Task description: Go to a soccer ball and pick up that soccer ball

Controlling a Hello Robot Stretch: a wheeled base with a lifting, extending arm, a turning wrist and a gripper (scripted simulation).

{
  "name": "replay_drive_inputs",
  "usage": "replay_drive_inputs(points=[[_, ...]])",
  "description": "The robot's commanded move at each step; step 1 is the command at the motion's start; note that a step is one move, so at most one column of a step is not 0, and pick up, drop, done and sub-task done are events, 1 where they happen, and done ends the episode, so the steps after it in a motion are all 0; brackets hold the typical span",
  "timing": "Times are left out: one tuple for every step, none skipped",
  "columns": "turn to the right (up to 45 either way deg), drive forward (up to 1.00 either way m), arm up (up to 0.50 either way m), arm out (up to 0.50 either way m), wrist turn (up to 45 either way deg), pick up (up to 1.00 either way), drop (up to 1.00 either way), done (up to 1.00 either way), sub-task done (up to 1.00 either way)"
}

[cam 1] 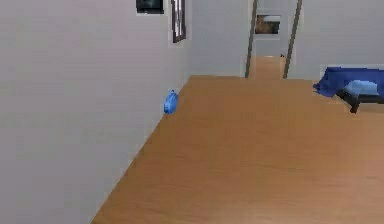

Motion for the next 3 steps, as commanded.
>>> replay_drive_inputs(points=[[-36.0, 0.00, 0.00, 0.00, 0.0, 0.00, 0.00, 0.00, 0.00], [0.0, 0.25, 0.00, 0.00, 0.0, 0.00, 0.00, 0.00, 0.00], [45.0, 0.00, 0.00, 0.00, 0.0, 0.00, 0.00, 0.00, 0.00]])
